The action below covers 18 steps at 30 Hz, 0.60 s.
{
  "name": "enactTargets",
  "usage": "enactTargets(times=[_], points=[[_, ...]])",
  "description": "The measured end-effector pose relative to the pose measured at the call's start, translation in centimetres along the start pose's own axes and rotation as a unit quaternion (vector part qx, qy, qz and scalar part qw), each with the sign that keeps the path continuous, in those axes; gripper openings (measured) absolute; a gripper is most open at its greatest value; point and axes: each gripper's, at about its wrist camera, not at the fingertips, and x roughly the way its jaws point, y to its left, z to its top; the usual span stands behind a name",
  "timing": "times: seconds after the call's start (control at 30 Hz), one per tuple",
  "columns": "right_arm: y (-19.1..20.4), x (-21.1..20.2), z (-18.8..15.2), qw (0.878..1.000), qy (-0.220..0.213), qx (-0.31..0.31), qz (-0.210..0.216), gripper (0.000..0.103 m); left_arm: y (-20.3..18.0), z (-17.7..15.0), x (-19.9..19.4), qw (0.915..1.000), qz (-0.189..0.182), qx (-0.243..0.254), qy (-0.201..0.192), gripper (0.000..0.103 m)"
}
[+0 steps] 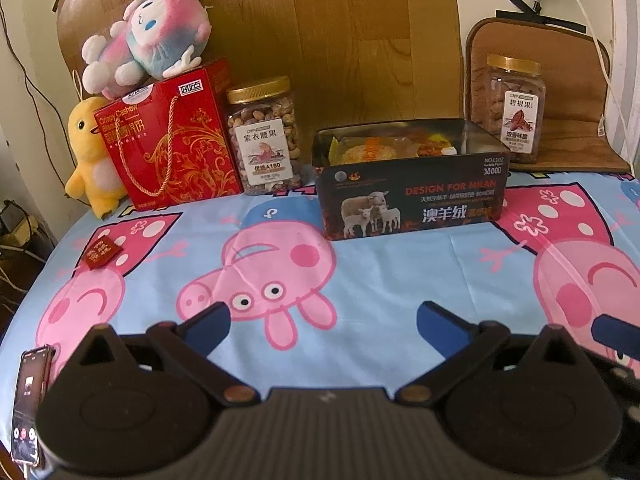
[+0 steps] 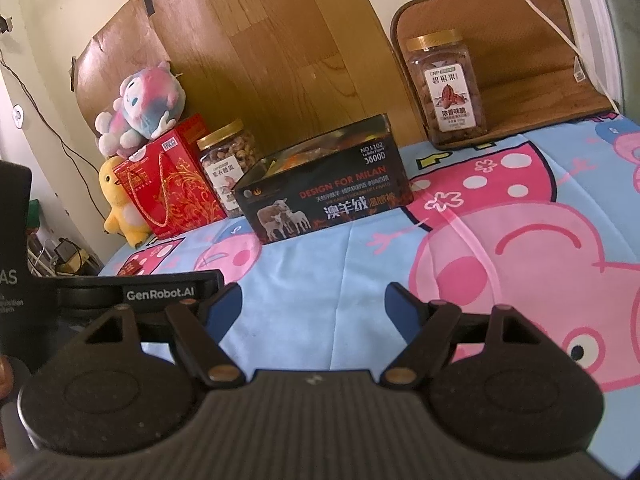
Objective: Organize snacks
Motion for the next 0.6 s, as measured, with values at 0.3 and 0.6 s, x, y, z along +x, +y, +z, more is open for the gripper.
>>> enactTargets(times=[0.3, 0.6], points=[[0.01, -0.07, -0.07, 1.000, -0.004, -0.001, -0.001, 0.080, -0.13, -0.01, -0.02, 1.0000, -0.005, -0.002, 0.003, 0.103], [-0.16, -0.01, -0.07, 1.000, -0.005, 0.000, -0.003, 0.080, -0.08, -0.03, 0.05, 0.9999, -0.013, -0.005, 0.008, 0.103]])
